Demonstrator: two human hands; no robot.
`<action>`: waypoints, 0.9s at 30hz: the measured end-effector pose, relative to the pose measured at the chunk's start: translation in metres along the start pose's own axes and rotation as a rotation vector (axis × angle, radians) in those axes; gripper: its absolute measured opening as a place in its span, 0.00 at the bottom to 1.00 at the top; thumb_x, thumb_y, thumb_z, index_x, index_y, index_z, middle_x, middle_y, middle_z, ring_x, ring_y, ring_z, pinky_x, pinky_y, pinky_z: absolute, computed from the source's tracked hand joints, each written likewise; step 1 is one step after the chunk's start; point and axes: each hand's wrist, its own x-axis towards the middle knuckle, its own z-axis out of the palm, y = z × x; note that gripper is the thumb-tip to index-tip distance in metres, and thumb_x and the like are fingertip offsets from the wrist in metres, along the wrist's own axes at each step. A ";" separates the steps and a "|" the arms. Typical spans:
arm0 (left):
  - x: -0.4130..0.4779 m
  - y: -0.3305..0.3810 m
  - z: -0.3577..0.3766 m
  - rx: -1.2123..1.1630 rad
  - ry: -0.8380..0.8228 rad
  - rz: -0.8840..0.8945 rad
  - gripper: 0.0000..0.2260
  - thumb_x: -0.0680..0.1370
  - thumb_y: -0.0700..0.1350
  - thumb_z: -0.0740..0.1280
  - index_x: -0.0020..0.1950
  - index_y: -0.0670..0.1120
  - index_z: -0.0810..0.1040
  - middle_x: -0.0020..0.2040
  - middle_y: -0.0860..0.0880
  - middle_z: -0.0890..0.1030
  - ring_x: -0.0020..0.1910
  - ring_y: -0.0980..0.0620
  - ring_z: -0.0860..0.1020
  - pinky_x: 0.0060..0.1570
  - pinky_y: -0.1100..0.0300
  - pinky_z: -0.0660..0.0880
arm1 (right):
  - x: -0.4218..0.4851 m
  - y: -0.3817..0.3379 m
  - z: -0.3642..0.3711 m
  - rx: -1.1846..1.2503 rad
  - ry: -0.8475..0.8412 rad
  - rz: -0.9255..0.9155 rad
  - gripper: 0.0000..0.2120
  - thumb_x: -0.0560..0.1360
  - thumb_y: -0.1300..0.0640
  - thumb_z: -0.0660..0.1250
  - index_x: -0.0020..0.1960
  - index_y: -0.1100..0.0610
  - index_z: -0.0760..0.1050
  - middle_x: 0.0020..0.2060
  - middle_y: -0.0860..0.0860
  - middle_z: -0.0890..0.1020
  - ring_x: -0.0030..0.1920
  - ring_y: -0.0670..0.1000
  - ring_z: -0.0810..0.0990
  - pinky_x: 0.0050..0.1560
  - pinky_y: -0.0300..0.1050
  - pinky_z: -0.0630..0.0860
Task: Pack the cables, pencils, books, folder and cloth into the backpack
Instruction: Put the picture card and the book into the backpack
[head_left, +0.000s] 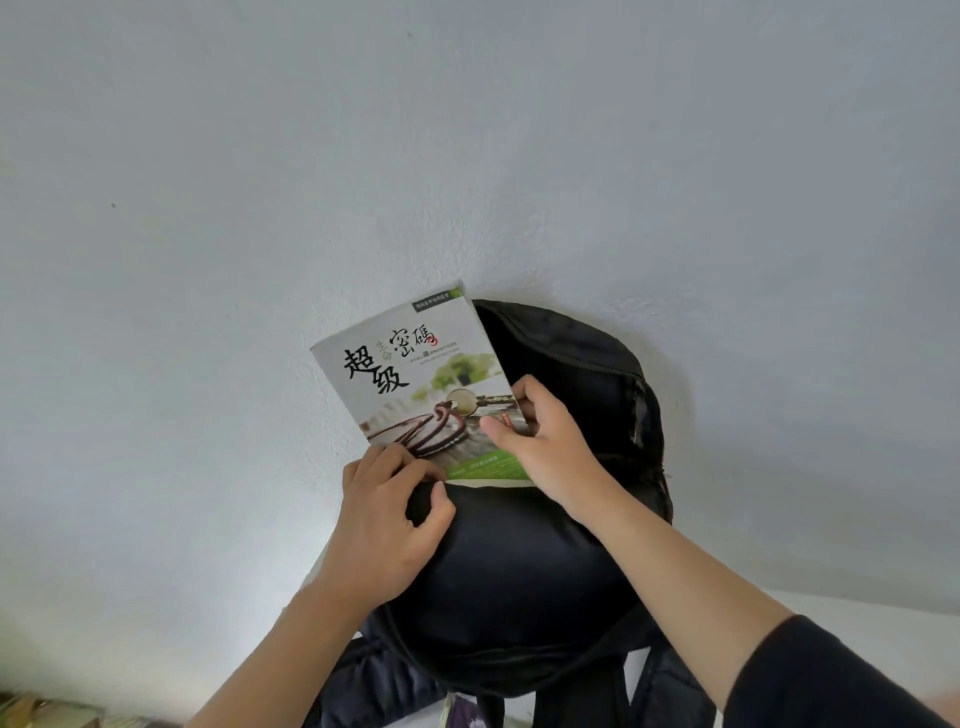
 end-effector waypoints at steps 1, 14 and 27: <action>0.000 0.000 0.000 0.010 -0.015 0.004 0.14 0.77 0.54 0.60 0.47 0.50 0.83 0.44 0.57 0.76 0.51 0.54 0.72 0.56 0.57 0.64 | 0.001 0.002 -0.002 0.025 -0.025 0.002 0.08 0.79 0.56 0.71 0.50 0.56 0.72 0.48 0.53 0.86 0.50 0.51 0.86 0.54 0.52 0.83; 0.014 0.000 -0.021 -0.249 0.037 -0.137 0.13 0.77 0.45 0.73 0.59 0.53 0.76 0.47 0.55 0.78 0.50 0.55 0.78 0.52 0.63 0.73 | 0.005 0.010 -0.023 0.227 -0.073 0.076 0.08 0.78 0.65 0.71 0.54 0.65 0.73 0.49 0.51 0.86 0.51 0.50 0.85 0.52 0.44 0.81; 0.037 -0.003 -0.050 -0.762 0.214 -0.574 0.08 0.82 0.50 0.68 0.59 0.52 0.72 0.52 0.49 0.84 0.33 0.61 0.78 0.37 0.59 0.71 | -0.003 0.000 -0.019 -0.186 -0.081 -0.168 0.14 0.78 0.57 0.73 0.63 0.55 0.81 0.48 0.43 0.86 0.44 0.39 0.83 0.48 0.34 0.77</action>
